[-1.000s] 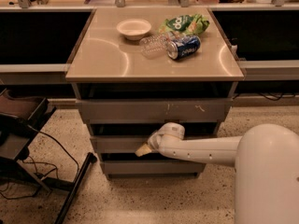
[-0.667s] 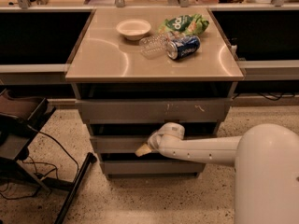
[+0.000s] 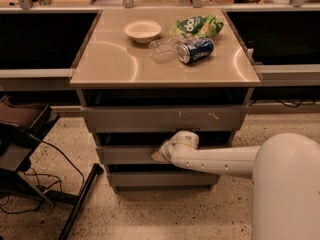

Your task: Open middle drawer

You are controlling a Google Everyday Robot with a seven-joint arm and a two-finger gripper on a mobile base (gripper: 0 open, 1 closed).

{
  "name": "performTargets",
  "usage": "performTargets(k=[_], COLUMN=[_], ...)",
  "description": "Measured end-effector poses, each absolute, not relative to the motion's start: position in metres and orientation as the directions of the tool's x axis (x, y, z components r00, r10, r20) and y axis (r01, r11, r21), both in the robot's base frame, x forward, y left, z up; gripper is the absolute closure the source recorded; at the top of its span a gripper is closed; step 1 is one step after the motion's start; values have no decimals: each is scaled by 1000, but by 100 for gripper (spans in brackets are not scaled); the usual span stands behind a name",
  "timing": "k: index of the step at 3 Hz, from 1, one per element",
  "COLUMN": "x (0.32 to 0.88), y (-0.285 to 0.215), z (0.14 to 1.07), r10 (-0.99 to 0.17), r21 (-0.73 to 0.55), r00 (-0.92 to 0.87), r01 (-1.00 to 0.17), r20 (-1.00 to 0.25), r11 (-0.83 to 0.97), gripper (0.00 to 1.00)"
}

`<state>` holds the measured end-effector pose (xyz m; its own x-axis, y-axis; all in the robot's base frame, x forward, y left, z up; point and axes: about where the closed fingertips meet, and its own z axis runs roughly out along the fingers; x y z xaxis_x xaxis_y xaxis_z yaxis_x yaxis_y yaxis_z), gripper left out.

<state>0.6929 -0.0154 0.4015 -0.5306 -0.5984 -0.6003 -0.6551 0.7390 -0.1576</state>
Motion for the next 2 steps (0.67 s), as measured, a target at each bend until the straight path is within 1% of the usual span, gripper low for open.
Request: performTargets(k=[2], x=[694], y=[-18], z=[411], r10=[-598], r21=[-158], r00=[-531], r01=[-655], r20=[-600], r11=[739], gripper=[89])
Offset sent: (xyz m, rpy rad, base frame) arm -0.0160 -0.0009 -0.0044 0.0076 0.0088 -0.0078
